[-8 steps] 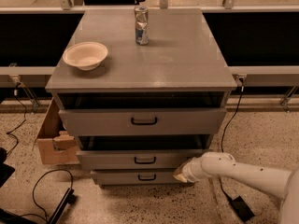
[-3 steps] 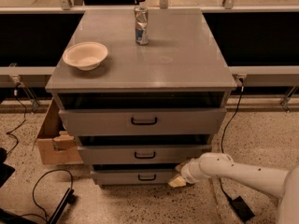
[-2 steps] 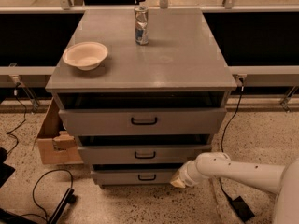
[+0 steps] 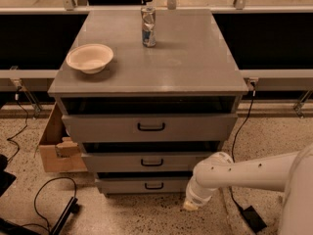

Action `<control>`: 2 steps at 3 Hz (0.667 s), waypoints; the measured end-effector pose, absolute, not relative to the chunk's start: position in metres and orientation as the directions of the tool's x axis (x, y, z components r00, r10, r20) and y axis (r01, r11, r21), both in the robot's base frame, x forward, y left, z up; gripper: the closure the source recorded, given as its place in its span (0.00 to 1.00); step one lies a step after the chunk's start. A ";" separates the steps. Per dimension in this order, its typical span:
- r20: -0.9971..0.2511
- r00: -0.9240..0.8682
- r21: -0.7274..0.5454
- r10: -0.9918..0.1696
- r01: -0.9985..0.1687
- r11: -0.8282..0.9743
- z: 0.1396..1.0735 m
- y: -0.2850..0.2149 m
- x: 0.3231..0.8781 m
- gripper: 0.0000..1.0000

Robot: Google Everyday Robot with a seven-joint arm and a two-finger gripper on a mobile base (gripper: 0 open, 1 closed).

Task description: Close middle drawer

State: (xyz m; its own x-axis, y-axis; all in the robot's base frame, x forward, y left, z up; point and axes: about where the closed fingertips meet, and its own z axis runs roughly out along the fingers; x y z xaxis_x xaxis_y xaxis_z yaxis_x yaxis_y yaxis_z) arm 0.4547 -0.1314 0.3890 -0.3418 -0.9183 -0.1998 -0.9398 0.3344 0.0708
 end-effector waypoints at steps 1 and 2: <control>0.013 -0.323 0.100 -0.946 -0.941 0.322 0.433 -0.142 0.396 1.00; 0.231 -0.359 0.114 -0.904 -0.913 0.392 0.484 -0.159 0.330 1.00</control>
Offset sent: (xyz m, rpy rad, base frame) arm -0.1749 -0.0864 0.3251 -0.8218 0.0805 -0.7178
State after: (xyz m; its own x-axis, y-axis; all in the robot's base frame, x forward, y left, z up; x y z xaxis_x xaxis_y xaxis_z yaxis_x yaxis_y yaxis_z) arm 0.3300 -0.1591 0.4838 -0.3590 -0.9043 0.2308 -0.9130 0.3916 0.1142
